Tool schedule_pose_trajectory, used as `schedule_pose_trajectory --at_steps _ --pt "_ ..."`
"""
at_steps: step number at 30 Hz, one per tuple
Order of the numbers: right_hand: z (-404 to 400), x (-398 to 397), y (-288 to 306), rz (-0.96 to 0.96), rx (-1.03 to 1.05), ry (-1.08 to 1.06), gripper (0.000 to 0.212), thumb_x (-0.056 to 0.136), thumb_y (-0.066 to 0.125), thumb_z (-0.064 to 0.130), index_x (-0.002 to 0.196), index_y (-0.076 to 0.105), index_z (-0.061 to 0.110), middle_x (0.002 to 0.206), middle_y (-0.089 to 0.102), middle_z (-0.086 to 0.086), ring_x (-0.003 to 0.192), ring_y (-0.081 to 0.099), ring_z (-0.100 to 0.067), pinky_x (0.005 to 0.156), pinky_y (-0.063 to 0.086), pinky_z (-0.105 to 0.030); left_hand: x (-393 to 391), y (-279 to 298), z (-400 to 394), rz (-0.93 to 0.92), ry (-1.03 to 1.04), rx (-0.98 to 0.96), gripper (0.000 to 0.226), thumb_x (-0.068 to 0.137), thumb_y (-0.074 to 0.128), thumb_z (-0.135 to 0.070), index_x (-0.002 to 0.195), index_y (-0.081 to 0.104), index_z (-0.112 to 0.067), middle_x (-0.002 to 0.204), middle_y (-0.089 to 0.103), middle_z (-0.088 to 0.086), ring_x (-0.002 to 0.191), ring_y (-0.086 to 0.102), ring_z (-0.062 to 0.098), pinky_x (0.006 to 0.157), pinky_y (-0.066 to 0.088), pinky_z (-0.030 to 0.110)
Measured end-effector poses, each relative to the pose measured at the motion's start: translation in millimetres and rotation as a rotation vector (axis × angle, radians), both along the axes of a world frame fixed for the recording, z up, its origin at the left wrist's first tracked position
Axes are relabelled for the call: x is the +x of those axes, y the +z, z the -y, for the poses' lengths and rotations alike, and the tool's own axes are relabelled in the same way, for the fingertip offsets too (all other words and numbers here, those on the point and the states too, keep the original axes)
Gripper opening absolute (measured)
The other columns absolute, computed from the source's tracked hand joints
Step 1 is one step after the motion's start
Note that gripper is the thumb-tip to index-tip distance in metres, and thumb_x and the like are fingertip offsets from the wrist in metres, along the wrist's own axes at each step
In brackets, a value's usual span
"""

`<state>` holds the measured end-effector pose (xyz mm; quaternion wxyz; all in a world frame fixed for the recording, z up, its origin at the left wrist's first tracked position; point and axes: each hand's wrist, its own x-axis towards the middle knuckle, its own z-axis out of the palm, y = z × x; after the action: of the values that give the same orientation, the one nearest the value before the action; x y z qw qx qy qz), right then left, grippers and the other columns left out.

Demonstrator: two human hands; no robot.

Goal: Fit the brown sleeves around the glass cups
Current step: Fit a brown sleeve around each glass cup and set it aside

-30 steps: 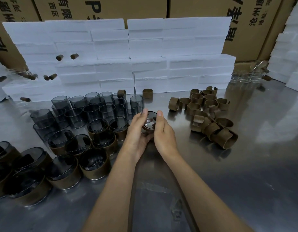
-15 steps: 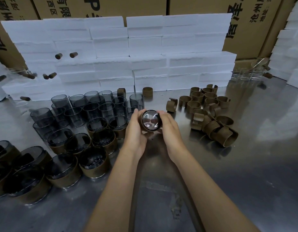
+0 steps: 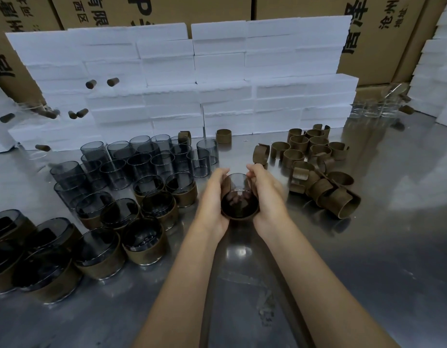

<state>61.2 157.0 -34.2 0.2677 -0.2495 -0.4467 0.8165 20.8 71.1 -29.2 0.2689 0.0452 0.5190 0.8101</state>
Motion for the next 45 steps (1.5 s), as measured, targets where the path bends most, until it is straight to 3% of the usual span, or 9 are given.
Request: schedule_pose_trajectory --at_steps 4,9,14,18,31,34,38,42,45 --pt "1.2 2.6 4.2 0.001 -0.021 0.011 0.027 0.090 0.073 0.025 0.070 0.056 0.018 0.051 0.058 0.005 0.046 0.059 -0.006 0.046 0.051 -0.019 -1.0 0.5 0.0 -0.114 0.066 -0.117 0.013 0.092 0.066 -0.024 0.085 0.064 -0.013 0.078 0.062 0.007 0.073 0.062 0.021 0.075 0.050 0.032" --pt "1.1 3.8 2.7 0.051 0.061 -0.011 0.044 0.088 0.074 0.028 0.050 0.053 0.024 0.051 0.049 0.004 0.047 0.048 -0.011 0.050 0.046 -0.019 1.1 0.8 -0.4 -0.067 0.008 -0.135 0.026 0.095 0.064 -0.028 0.073 0.056 -0.019 0.061 0.056 -0.002 0.057 0.055 0.014 0.063 0.048 0.028" --pt "3.2 4.6 4.6 0.046 0.122 0.018 0.046 0.088 0.072 0.027 0.047 0.053 0.026 0.053 0.044 0.004 0.051 0.043 -0.012 0.054 0.042 -0.025 6.7 2.8 -2.0 -0.084 0.040 -0.148 0.022 0.092 0.070 -0.031 0.090 0.068 -0.009 0.082 0.065 0.014 0.078 0.067 0.027 0.079 0.054 0.039" --pt "3.0 5.7 4.3 0.023 0.112 0.032 0.046 0.087 0.071 0.021 0.045 0.051 0.025 0.051 0.043 0.005 0.049 0.042 -0.013 0.053 0.042 -0.026 7.0 1.3 -2.9 -0.077 0.019 -0.130 0.034 0.092 0.073 -0.032 0.065 0.058 -0.017 0.064 0.056 0.004 0.065 0.061 0.023 0.073 0.051 0.037" --pt "1.7 9.0 9.0 0.089 0.050 0.036 0.047 0.087 0.071 0.025 0.045 0.048 0.024 0.053 0.046 0.002 0.053 0.048 -0.018 0.061 0.045 -0.032 -0.9 -1.8 -1.7 -0.106 -0.073 -0.195 0.051 0.094 0.068 -0.044 0.048 0.058 -0.024 0.057 0.057 -0.005 0.055 0.061 0.014 0.062 0.049 0.027" --pt "-10.1 10.4 14.3 0.080 0.084 -0.117 0.050 0.089 0.069 0.034 0.045 0.048 0.023 0.056 0.054 0.001 0.060 0.057 -0.017 0.069 0.050 -0.035 4.5 0.7 -3.7 -0.215 -0.239 -0.233 0.030 0.080 0.074 -0.056 0.079 0.076 -0.027 0.082 0.076 0.000 0.084 0.074 0.017 0.081 0.056 0.034" --pt "-26.7 12.7 16.7 0.031 0.228 -0.294 0.061 0.099 0.054 0.038 0.040 0.052 0.019 0.048 0.050 0.004 0.054 0.054 -0.007 0.069 0.045 -0.032 14.7 -1.9 -7.6 -0.347 -0.368 -0.367 0.080 0.057 0.086 -0.060 0.127 0.061 -0.030 0.115 0.074 -0.002 0.103 0.071 0.016 0.072 0.053 0.028" --pt "-25.1 12.9 19.1 -0.115 0.229 -0.196 0.061 0.104 0.041 0.036 0.052 0.072 0.030 0.061 0.065 0.002 0.069 0.061 -0.012 0.078 0.049 -0.033 13.6 1.1 -7.5 -0.162 -0.204 -0.138 0.059 0.085 0.079 -0.031 0.135 0.056 -0.008 0.111 0.070 0.013 0.084 0.071 0.020 0.064 0.050 0.030" --pt "-21.2 8.5 17.3 -0.053 0.317 -0.067 0.033 0.096 0.046 0.042 0.090 0.074 0.025 0.091 0.077 0.005 0.091 0.066 -0.010 0.085 0.047 -0.032 5.6 7.3 2.7 0.114 -0.134 0.240 0.040 0.090 0.061 -0.025 0.122 0.061 -0.001 0.106 0.069 0.023 0.089 0.069 0.033 0.077 0.051 0.034"
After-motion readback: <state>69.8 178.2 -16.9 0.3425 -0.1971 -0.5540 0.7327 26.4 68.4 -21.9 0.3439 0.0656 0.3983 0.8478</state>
